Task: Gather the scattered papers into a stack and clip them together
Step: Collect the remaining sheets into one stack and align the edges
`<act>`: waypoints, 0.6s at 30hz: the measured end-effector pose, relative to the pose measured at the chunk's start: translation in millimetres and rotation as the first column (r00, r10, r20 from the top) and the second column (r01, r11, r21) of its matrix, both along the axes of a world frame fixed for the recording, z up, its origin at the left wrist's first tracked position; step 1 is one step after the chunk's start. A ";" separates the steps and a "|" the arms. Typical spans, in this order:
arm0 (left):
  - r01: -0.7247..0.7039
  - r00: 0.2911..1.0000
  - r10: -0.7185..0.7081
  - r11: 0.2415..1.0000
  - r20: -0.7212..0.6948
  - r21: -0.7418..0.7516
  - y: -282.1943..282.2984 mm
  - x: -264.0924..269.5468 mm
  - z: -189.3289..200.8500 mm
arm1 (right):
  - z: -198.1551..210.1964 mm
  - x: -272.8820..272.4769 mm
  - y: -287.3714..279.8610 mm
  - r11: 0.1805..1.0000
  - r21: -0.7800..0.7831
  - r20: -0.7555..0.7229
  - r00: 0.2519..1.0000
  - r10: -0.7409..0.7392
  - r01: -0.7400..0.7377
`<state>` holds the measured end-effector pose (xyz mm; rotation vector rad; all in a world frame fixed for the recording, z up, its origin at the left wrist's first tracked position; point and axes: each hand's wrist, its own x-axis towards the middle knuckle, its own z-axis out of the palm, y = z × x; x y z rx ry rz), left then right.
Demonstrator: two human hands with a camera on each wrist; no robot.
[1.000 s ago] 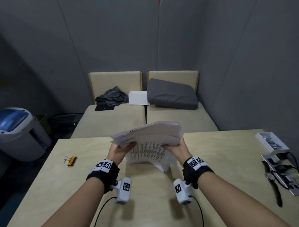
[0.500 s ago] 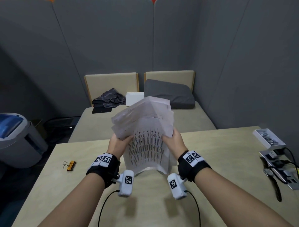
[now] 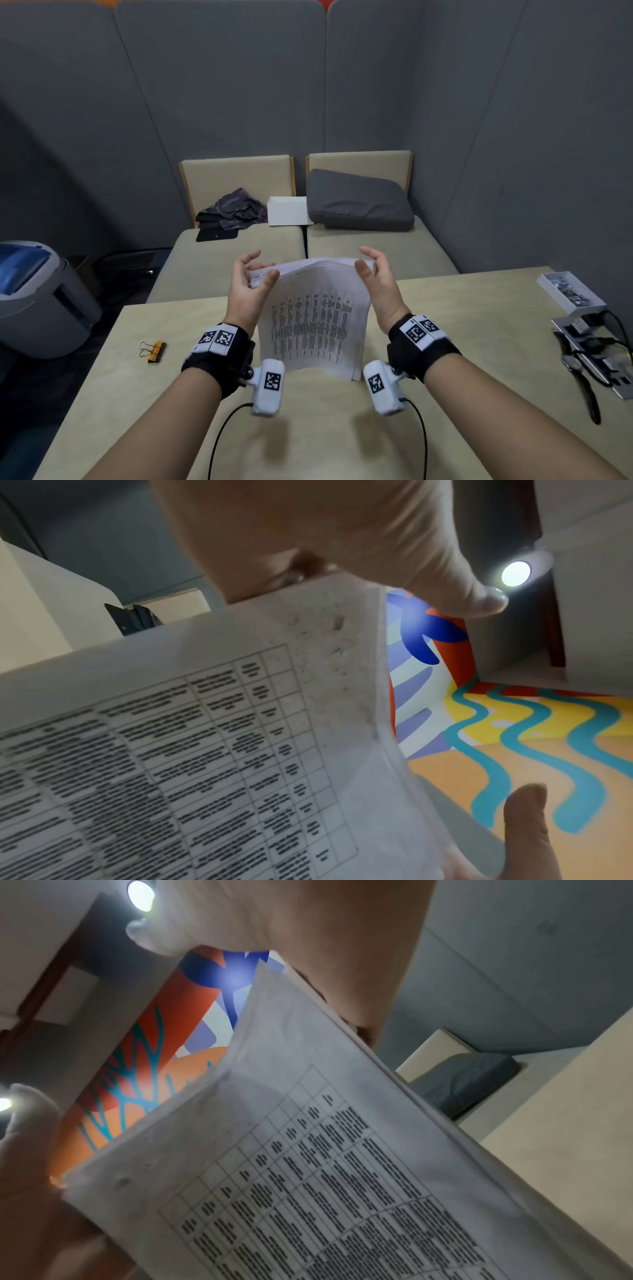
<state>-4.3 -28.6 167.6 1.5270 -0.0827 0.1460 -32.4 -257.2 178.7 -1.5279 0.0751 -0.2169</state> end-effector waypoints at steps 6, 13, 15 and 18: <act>-0.110 0.994 0.108 0.991 0.021 0.072 -12.2 4.6 8.4 | -6.5 14.5 4.8 0.991 -0.022 -0.037 0.991 -0.131 0.130; -0.274 0.958 0.277 0.961 -0.074 0.049 0.4 7.7 -9.7 | -4.6 12.3 2.7 0.995 0.004 -0.079 0.992 -0.097 0.097; -0.296 0.948 0.297 0.955 -0.114 0.023 0.7 7.3 -9.8 | -15.0 11.7 -2.5 1.000 -0.004 -0.098 0.995 0.016 -0.017; -0.194 0.970 0.193 0.981 -0.150 0.003 2.7 3.8 -13.2 | -33.1 9.1 -5.2 0.967 -0.194 -0.200 0.972 0.127 -0.166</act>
